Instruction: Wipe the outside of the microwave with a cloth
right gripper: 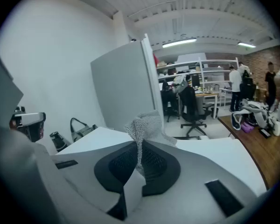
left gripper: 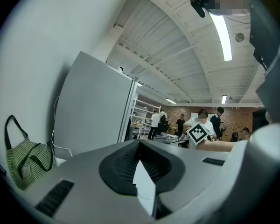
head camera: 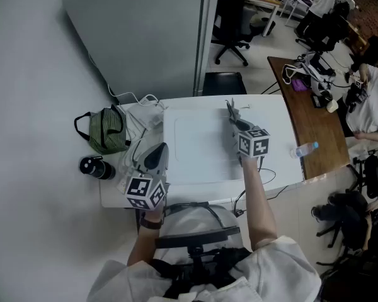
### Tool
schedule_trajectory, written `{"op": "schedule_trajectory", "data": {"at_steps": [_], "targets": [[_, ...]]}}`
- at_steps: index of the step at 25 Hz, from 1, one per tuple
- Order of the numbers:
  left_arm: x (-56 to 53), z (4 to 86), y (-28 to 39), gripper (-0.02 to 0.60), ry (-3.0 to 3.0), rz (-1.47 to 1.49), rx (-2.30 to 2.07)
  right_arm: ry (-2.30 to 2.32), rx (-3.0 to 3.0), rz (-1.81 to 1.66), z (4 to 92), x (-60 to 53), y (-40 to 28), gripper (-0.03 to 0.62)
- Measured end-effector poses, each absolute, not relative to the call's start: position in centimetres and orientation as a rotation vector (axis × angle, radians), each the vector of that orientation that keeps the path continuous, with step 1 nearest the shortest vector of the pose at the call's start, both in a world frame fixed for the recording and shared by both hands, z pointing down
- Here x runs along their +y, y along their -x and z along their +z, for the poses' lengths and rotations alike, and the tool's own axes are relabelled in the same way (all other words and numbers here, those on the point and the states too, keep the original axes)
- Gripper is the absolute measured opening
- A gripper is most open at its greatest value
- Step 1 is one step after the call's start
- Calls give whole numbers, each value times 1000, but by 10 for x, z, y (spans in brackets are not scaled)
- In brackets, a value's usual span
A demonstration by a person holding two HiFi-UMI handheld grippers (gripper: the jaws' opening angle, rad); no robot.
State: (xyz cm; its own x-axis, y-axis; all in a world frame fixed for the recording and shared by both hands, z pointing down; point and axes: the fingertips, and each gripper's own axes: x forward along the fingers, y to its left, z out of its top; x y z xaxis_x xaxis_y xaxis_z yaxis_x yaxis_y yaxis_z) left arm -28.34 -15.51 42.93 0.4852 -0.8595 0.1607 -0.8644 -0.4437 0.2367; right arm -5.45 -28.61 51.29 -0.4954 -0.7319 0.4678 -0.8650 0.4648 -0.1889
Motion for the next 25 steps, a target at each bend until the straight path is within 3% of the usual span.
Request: {"op": "schedule_trajectory", "data": {"at_steps": [8,12,17,25], "targets": [[-159,444,305,21,-2427,32,-1447,-886,-2700,776,496,-241,243,23],[-162,444,311,21,-2415,38,-1470,-692,-2770,842,492,-217,302,23],[-162,444,304,21,-2416,53,-1472,-806,-2716,752,505,-228,280,23],[-167,450,265,21,-2461,88,-1367,-1205,-2520,560,514,-257,155,24]]}}
